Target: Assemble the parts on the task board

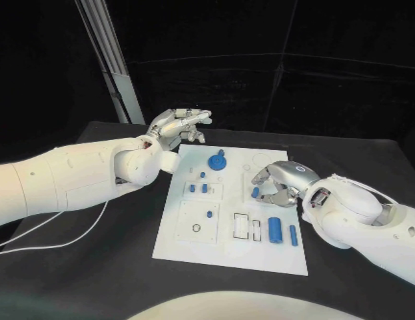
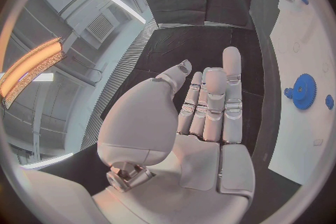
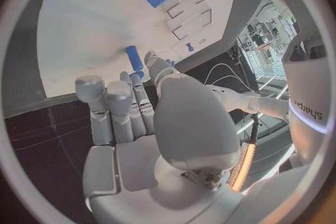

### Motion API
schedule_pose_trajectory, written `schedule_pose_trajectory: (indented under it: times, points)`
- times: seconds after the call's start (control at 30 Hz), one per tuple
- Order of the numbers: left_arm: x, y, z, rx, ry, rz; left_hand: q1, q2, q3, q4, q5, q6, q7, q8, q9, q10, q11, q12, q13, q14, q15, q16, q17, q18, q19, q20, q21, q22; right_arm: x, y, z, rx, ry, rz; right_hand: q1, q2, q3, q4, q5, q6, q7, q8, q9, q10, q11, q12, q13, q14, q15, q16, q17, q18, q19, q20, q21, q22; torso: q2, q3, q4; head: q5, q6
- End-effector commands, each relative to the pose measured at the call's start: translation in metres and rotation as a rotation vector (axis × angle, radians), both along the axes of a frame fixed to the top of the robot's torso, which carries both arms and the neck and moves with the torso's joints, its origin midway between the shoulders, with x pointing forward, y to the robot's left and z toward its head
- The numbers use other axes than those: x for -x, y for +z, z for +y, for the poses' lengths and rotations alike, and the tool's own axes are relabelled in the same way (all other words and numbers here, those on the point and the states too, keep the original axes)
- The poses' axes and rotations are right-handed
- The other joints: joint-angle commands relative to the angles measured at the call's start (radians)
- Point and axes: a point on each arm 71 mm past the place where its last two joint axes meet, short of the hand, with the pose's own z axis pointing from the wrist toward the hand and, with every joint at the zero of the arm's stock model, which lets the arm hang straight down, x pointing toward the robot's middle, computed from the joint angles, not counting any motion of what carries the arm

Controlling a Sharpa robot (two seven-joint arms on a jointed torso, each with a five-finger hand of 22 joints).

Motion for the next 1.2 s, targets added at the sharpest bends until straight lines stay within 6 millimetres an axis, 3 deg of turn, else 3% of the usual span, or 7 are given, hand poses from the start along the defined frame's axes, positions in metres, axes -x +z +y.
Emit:
schedule_pose_trajectory:
  times: [0.03, 0.2, 0.37, 0.83, 1.2]
  points:
    - [0.000, 0.002, -0.002, 0.007, -0.012, -0.009, 0.011, -0.002, 0.000, -0.006, 0.003, -0.006, -0.002, 0.006, -0.001, -0.009, -0.001, 0.006, -0.002, -0.004, 0.000, -0.005, -0.001, 0.007, -0.002, 0.005, -0.006, -0.001, 0.000, -0.002, 0.002, 0.042, 0.010, 0.011, 0.012, 0.016, 0.003, -0.004, -0.010, 0.018, -0.001, 0.004, 0.002, 0.021, -0.004, 0.013, 0.000, 0.000, -0.005, -0.005, 0.000, -0.001, 0.011, -0.007, 0.008, 0.008, 0.001, 0.0000, -0.0013, 0.001, 0.000]
    - [0.000, 0.002, -0.002, 0.007, -0.013, -0.009, 0.011, -0.002, 0.000, -0.006, 0.003, -0.006, -0.002, 0.006, -0.001, -0.009, -0.001, 0.006, -0.002, -0.004, 0.000, -0.005, -0.001, 0.007, -0.002, 0.005, -0.006, -0.001, -0.001, -0.003, 0.004, 0.054, 0.017, 0.020, 0.027, 0.042, 0.037, -0.001, -0.030, 0.056, -0.006, 0.009, 0.004, 0.070, -0.012, 0.029, -0.003, 0.009, -0.013, 0.017, 0.029, -0.008, 0.035, -0.012, 0.029, 0.044, 0.000, 0.0002, -0.0004, 0.000, -0.003]
    - [-0.001, 0.001, -0.002, 0.006, -0.013, -0.009, 0.011, -0.002, 0.000, -0.006, 0.003, -0.006, -0.002, 0.006, -0.001, -0.009, -0.001, 0.006, -0.002, -0.004, 0.000, -0.005, -0.001, 0.007, -0.002, 0.005, -0.006, -0.001, -0.002, -0.005, 0.008, 0.063, 0.027, 0.030, 0.034, 0.052, 0.074, 0.003, -0.042, 0.088, -0.009, 0.013, 0.005, 0.105, -0.019, 0.029, -0.004, 0.015, -0.019, 0.035, 0.051, -0.013, 0.051, -0.018, 0.044, 0.070, -0.001, 0.0008, -0.0008, 0.002, -0.006]
    - [-0.001, 0.001, -0.002, 0.006, -0.013, -0.008, 0.011, -0.002, 0.000, -0.006, 0.003, -0.006, -0.002, 0.006, -0.001, -0.009, -0.001, 0.006, -0.002, -0.004, 0.000, -0.005, -0.001, 0.007, -0.002, 0.005, -0.006, -0.001, -0.005, -0.006, 0.011, 0.069, 0.017, 0.010, 0.034, 0.048, 0.147, 0.007, -0.047, 0.138, -0.015, 0.015, 0.005, 0.162, -0.029, 0.014, -0.002, 0.019, -0.028, 0.062, 0.079, -0.019, 0.070, -0.028, 0.067, 0.105, 0.000, 0.0008, -0.0008, 0.002, -0.010]
    - [-0.001, 0.001, -0.001, 0.005, -0.011, -0.008, 0.011, -0.002, 0.000, -0.006, 0.003, -0.006, -0.002, 0.006, -0.001, -0.009, -0.001, 0.006, -0.002, -0.004, 0.000, -0.005, -0.001, 0.007, -0.002, 0.005, -0.006, -0.001, -0.002, 0.003, 0.014, 0.012, 0.012, -0.064, 0.056, 0.052, 0.205, -0.024, -0.049, 0.187, -0.022, 0.030, 0.012, 0.222, -0.043, 0.015, 0.004, 0.024, -0.039, 0.085, 0.105, -0.027, 0.094, -0.039, 0.094, 0.150, -0.002, 0.0019, -0.0028, 0.005, -0.010]
